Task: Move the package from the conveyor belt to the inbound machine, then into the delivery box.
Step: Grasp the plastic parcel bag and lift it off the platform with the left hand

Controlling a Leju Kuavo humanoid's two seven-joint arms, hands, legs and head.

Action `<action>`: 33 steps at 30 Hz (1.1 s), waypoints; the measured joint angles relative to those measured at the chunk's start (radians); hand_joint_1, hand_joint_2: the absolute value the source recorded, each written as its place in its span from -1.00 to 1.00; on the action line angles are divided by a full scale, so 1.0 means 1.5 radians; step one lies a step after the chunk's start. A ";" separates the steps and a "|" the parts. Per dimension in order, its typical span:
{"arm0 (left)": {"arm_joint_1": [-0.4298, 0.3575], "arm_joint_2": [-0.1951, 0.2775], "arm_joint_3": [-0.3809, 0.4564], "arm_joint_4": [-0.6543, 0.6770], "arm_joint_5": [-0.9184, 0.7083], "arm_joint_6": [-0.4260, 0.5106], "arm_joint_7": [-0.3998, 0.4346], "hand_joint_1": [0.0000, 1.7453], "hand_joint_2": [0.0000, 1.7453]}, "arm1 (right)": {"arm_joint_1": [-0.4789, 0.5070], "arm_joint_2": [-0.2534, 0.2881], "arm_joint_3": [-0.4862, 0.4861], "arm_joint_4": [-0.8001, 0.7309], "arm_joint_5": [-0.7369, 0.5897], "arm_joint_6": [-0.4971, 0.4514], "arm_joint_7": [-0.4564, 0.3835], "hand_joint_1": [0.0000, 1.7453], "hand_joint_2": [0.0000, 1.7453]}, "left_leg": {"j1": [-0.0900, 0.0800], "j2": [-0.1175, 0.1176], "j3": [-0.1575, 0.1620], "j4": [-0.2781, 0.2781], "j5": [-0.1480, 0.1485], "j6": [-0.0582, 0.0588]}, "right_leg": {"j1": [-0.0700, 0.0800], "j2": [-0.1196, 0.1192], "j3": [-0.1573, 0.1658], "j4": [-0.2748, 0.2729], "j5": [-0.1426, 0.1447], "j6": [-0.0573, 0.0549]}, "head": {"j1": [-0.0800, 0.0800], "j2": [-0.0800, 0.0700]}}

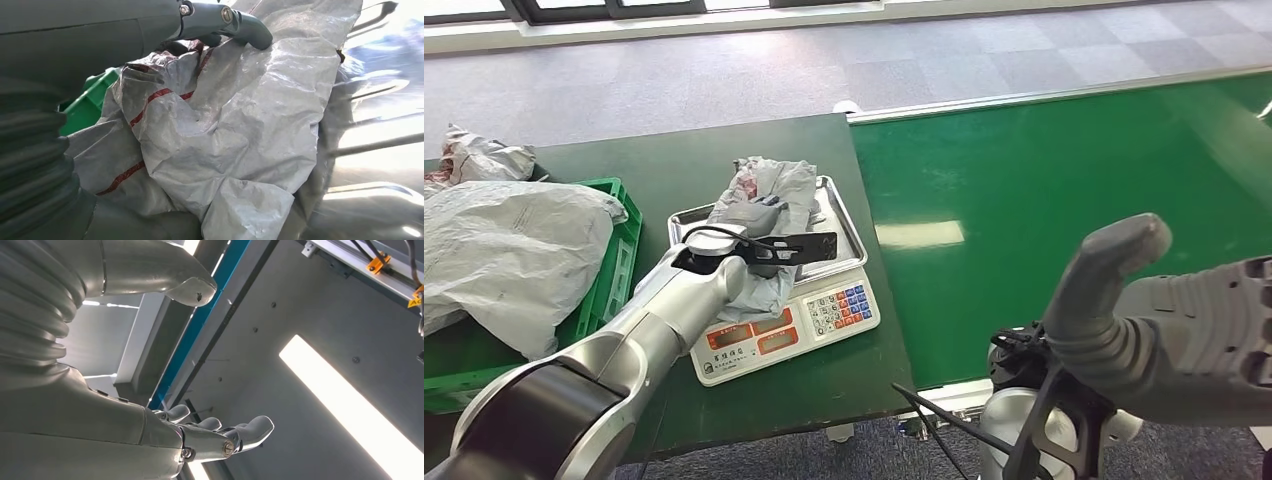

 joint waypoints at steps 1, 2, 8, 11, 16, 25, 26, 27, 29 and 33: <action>-0.001 0.003 0.000 0.001 0.000 0.000 0.003 -0.42 1.00 | 0.000 0.000 0.000 0.000 0.000 0.000 0.000 -1.00 1.00 | 0.000 0.000 0.001 0.000 0.001 0.000 | 0.000 0.000 0.000 0.000 0.000 0.000 | 0.000 0.000; -0.002 0.006 0.000 0.002 0.000 0.000 0.004 0.07 1.00 | 0.000 0.000 0.001 0.000 0.000 0.000 0.000 -1.00 1.00 | 0.000 0.000 0.002 0.000 0.001 0.000 | 0.000 0.000 0.000 0.000 0.001 0.000 | 0.000 0.000; -0.004 0.016 0.000 0.008 -0.001 0.008 0.004 1.00 1.00 | -0.001 0.000 0.003 0.003 -0.004 0.000 0.000 -1.00 1.00 | 0.000 -0.001 0.002 0.000 0.002 -0.001 | 0.000 0.000 0.000 0.000 0.001 -0.001 | 0.000 0.000; -0.004 0.020 0.000 0.009 -0.001 0.022 0.000 1.00 1.00 | -0.001 0.000 0.003 0.005 -0.006 0.000 0.000 -1.00 1.00 | 0.000 -0.001 0.002 0.000 0.002 -0.001 | 0.000 0.000 0.000 0.000 0.001 -0.001 | 0.000 0.000; -0.006 0.023 0.000 0.009 0.000 0.044 -0.008 1.00 1.00 | -0.002 0.000 0.003 0.008 -0.009 0.000 0.000 -1.00 1.00 | 0.000 -0.001 0.002 0.000 0.002 -0.001 | 0.000 0.000 0.000 0.000 0.001 -0.001 | 0.000 0.000; -0.009 0.024 0.000 0.009 0.000 0.052 -0.008 1.00 1.00 | -0.002 0.000 0.003 0.009 -0.009 0.000 0.000 -1.00 1.00 | 0.000 -0.002 0.002 0.000 0.002 -0.001 | 0.000 0.000 -0.001 0.000 0.001 -0.001 | 0.000 0.000; -0.009 0.024 0.000 0.009 0.000 0.052 -0.008 1.00 1.00 | -0.002 0.000 0.003 0.009 -0.009 0.000 0.000 -1.00 1.00 | 0.000 -0.002 0.001 0.000 0.002 -0.001 | 0.000 0.000 -0.001 0.000 0.001 -0.001 | 0.000 0.000; -0.009 0.024 0.000 0.009 0.000 0.052 -0.008 1.00 1.00 | -0.002 0.000 0.003 0.009 -0.009 0.000 0.000 -1.00 1.00 | 0.000 -0.002 0.001 0.000 0.002 -0.001 | 0.000 0.000 -0.001 0.000 0.001 -0.001 | 0.000 0.000; -0.009 0.024 0.000 0.009 0.000 0.052 -0.008 1.00 1.00 | -0.002 0.000 0.003 0.009 -0.009 0.000 0.000 -1.00 1.00 | 0.000 -0.002 0.001 0.000 0.001 -0.001 | 0.000 0.000 -0.001 0.000 0.001 -0.001 | 0.000 0.000; -0.009 0.024 0.000 0.009 0.000 0.061 -0.008 1.00 1.00 | -0.002 0.000 0.003 0.009 -0.009 0.000 0.000 -1.00 1.00 | 0.000 -0.002 0.001 0.000 0.001 -0.001 | 0.000 0.000 -0.001 0.000 0.001 -0.001 | 0.000 0.000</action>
